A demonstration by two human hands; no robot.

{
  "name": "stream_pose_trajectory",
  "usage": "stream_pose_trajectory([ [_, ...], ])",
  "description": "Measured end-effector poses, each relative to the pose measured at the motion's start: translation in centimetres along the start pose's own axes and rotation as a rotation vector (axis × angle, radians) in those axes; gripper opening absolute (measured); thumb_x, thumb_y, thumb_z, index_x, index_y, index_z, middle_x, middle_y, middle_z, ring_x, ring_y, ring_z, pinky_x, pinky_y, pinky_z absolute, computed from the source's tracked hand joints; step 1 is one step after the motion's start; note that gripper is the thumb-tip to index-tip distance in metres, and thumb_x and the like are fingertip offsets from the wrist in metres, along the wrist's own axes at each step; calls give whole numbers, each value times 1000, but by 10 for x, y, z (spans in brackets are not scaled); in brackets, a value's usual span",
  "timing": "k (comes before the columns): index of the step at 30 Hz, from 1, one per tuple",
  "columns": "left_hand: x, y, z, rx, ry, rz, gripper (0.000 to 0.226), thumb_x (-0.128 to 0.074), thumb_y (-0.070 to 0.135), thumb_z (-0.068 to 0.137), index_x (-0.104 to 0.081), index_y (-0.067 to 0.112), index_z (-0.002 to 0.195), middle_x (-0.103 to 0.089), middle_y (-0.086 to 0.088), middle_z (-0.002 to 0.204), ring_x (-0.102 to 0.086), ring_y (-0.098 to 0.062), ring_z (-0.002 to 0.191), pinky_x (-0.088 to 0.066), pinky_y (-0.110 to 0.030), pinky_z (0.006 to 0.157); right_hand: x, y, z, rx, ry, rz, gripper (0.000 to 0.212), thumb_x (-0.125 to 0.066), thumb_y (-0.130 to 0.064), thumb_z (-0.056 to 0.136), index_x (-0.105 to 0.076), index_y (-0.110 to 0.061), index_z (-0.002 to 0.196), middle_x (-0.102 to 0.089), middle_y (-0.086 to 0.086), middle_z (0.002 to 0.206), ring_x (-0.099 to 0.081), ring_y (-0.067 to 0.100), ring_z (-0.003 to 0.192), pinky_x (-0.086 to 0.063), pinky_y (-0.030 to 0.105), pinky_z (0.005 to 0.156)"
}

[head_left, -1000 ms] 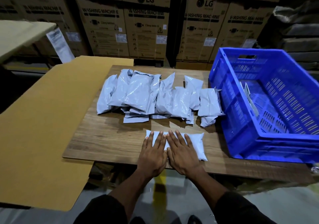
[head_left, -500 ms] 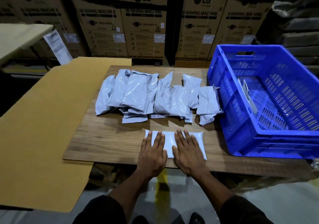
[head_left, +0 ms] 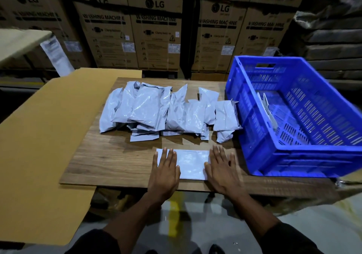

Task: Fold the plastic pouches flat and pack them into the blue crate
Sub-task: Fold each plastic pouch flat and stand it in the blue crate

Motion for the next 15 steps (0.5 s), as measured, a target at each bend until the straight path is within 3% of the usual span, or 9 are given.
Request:
stream_pose_trajectory([
  [2, 9, 15, 11, -50, 96, -142, 58, -17, 24, 111, -59, -10, 133, -60, -25, 137, -58, -41, 128, -19, -42, 121, 10, -27, 2, 90, 82, -11, 68, -19, -40, 96, -43, -3, 148, -36, 12, 158, -32, 28, 147, -12, 49, 118],
  [3, 11, 21, 16, -38, 136, -221, 58, -17, 23, 111, -60, -11, 131, -62, -26, 134, -61, -40, 124, -17, -35, 121, 9, -43, 5, 179, 116, -6, 64, -25, -35, 95, -49, -2, 144, -43, 15, 154, -40, 30, 143, -14, 48, 116],
  [4, 10, 23, 20, -2, 147, -309, 54, -21, 22, 110, -60, -11, 130, -63, -26, 133, -62, -40, 123, -16, -29, 120, 3, -57, 7, 242, 41, 38, 67, -23, -35, 94, -45, -1, 147, -40, 15, 155, -38, 30, 144, -11, 46, 118],
  [6, 2, 20, 25, 105, 108, -473, 53, -28, 23, 104, -57, -10, 133, -60, -25, 136, -57, -40, 128, -13, -20, 120, -11, -75, 11, 295, -80, 99, 81, -10, -41, 85, -23, -6, 157, -19, 10, 165, -16, 25, 153, -1, 43, 123],
  [8, -9, 10, 23, 157, 56, -514, 57, -27, 27, 101, -57, -8, 136, -60, -23, 138, -56, -39, 131, -16, -24, 119, -23, -79, 13, 293, -130, 105, 82, -7, -43, 84, -19, -10, 159, -15, 5, 167, -7, 22, 154, -3, 46, 124],
  [11, -17, -1, 11, 36, 143, -298, 51, -24, 23, 108, -58, -4, 136, -60, -18, 140, -57, -36, 131, -25, -37, 120, -31, -73, 8, 232, -19, 29, 61, -20, -41, 101, -36, -17, 154, -33, 0, 161, -24, 22, 151, -10, 46, 119],
  [15, -15, 0, -1, -33, 239, -41, 44, -39, 24, 108, -55, 5, 145, -50, -12, 153, -44, -38, 143, -37, -52, 115, -33, -55, 7, 161, 35, 23, 62, -24, -48, 102, -35, -17, 155, -30, 0, 163, -23, 24, 151, -12, 48, 119],
])
Point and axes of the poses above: each hand's wrist, its own z-axis towards the middle knuckle, its own x-axis out of the back of the hand, y = z × x, the point moved 6 cm from there along z, towards the middle knuckle
